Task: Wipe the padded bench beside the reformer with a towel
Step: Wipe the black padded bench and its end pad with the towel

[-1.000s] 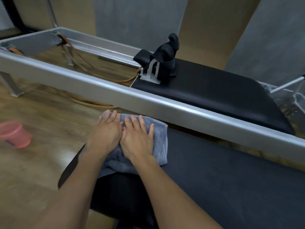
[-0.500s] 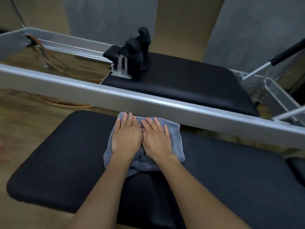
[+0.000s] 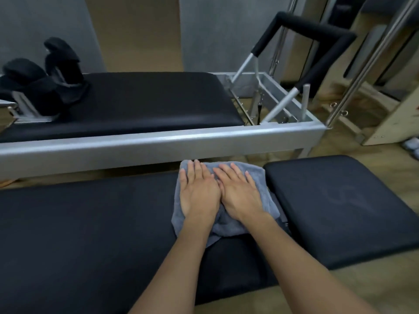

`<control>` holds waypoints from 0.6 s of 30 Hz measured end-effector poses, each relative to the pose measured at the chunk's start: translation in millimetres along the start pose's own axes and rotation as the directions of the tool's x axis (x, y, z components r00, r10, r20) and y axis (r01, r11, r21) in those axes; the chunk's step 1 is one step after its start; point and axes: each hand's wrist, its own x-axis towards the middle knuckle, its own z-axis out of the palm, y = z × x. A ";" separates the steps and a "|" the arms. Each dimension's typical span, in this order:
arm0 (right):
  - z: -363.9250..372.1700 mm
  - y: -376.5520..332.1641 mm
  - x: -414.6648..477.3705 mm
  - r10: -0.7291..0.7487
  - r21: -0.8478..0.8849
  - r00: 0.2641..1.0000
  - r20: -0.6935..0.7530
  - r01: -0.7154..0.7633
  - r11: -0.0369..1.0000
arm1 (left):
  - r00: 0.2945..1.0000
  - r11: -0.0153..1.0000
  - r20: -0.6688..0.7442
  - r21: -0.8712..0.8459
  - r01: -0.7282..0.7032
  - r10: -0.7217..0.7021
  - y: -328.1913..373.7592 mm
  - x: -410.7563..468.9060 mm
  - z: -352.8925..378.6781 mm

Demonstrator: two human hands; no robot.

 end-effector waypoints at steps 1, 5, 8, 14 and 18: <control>-3.1 13.0 -6.9 0.018 0.004 1.000 -0.004 -0.018 1.000 | 1.000 1.000 0.002 -0.006 -0.016 0.016 14.6 -1.1 4.3; -11.1 47.3 -37.4 0.065 0.027 0.997 -0.031 -0.064 0.998 | 0.997 0.997 0.014 -0.029 -0.070 0.070 53.6 -14.4 14.6; -10.8 58.1 -63.2 0.033 -0.116 0.999 -0.030 -0.036 0.993 | 0.994 0.993 0.040 -0.057 -0.100 0.103 64.4 -38.8 17.0; -7.3 26.4 -105.8 0.028 -0.222 0.998 -0.049 -0.038 0.974 | 0.994 0.987 0.033 -0.128 -0.097 0.102 42.7 -75.9 12.9; 4.4 -28.9 -118.4 0.031 -0.178 0.995 -0.096 -0.048 0.983 | 0.994 0.983 0.015 -0.152 -0.101 0.104 -6.8 -94.1 7.3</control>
